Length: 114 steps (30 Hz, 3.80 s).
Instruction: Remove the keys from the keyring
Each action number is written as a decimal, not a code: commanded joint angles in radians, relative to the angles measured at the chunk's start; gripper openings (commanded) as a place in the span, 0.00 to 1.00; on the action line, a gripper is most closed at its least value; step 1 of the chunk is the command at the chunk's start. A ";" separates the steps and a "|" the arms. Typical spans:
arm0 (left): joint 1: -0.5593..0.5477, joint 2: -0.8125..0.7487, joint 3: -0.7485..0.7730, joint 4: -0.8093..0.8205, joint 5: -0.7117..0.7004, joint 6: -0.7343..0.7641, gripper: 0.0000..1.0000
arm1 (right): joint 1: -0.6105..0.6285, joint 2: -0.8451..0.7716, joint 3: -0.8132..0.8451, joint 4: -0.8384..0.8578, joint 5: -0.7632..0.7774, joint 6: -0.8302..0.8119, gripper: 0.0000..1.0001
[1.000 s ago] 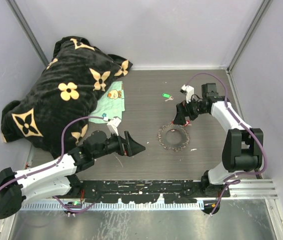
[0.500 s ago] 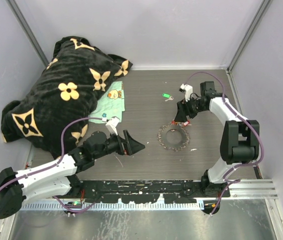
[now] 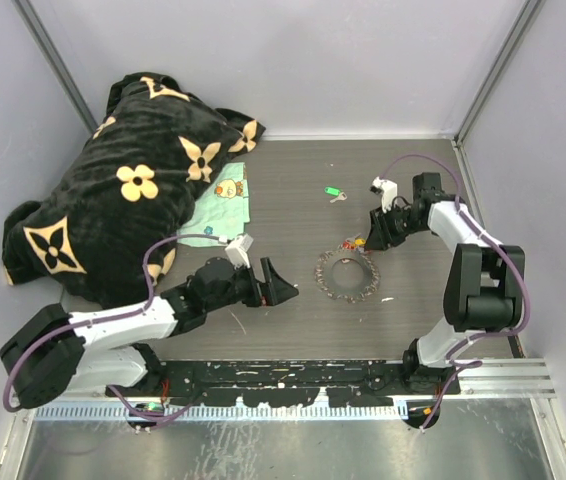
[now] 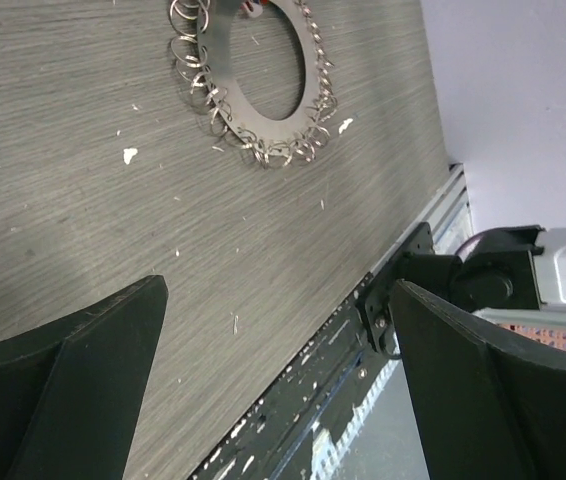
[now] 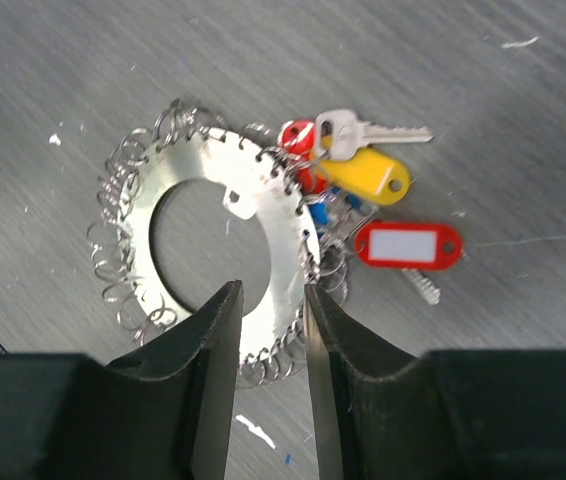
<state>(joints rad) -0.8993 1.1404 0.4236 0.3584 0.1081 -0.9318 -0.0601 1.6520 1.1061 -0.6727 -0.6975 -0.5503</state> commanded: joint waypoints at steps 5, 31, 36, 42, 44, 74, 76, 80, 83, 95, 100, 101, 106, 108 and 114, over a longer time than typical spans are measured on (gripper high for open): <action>-0.003 0.255 0.223 -0.004 -0.045 0.082 0.79 | 0.008 -0.163 -0.086 -0.007 0.042 -0.088 0.40; 0.002 0.602 0.483 -0.068 0.052 0.184 0.57 | 0.005 0.040 -0.059 -0.059 0.118 -0.102 0.48; 0.002 0.633 0.492 -0.069 0.037 0.160 0.58 | 0.006 0.063 -0.049 -0.071 0.104 -0.101 0.48; 0.001 0.673 0.509 -0.069 -0.013 0.114 0.59 | 0.005 0.096 -0.040 -0.081 0.109 -0.094 0.46; 0.002 0.682 0.513 -0.063 -0.024 0.098 0.59 | 0.005 0.104 -0.036 -0.082 0.117 -0.089 0.45; 0.000 0.677 0.323 0.191 -0.114 -0.114 0.59 | -0.069 0.102 0.029 -0.202 -0.114 -0.066 0.12; -0.001 0.630 0.303 0.189 -0.119 -0.073 0.59 | -0.071 0.092 0.035 -0.216 -0.148 -0.064 0.10; -0.014 0.517 0.270 0.154 -0.139 0.028 0.59 | -0.072 0.068 0.043 -0.240 -0.224 -0.050 0.05; -0.039 0.422 0.242 0.117 -0.168 0.115 0.59 | -0.073 0.045 0.045 -0.246 -0.285 -0.023 0.02; -0.208 0.280 0.284 0.061 -0.253 0.625 0.68 | -0.075 0.066 0.043 -0.280 -0.467 0.018 0.00; -0.285 0.357 0.387 0.029 -0.316 0.760 0.84 | -0.075 0.089 0.050 -0.306 -0.513 0.011 0.00; -0.301 0.375 0.404 0.029 -0.344 0.779 0.86 | -0.075 0.090 0.049 -0.306 -0.519 0.012 0.00; -0.402 0.485 0.499 0.028 -0.540 0.849 0.98 | -0.075 0.099 0.047 -0.304 -0.531 0.019 0.00; -0.438 0.534 0.548 0.013 -0.641 0.857 0.98 | -0.075 0.100 0.047 -0.304 -0.532 0.022 0.00; -0.499 0.710 0.786 -0.246 -0.965 0.808 0.98 | -0.076 0.097 0.042 -0.297 -0.538 0.032 0.00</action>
<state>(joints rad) -1.3769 1.7771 1.0584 0.2703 -0.5766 -0.1143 -0.1329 1.7569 1.1194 -0.9512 -1.1694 -0.5388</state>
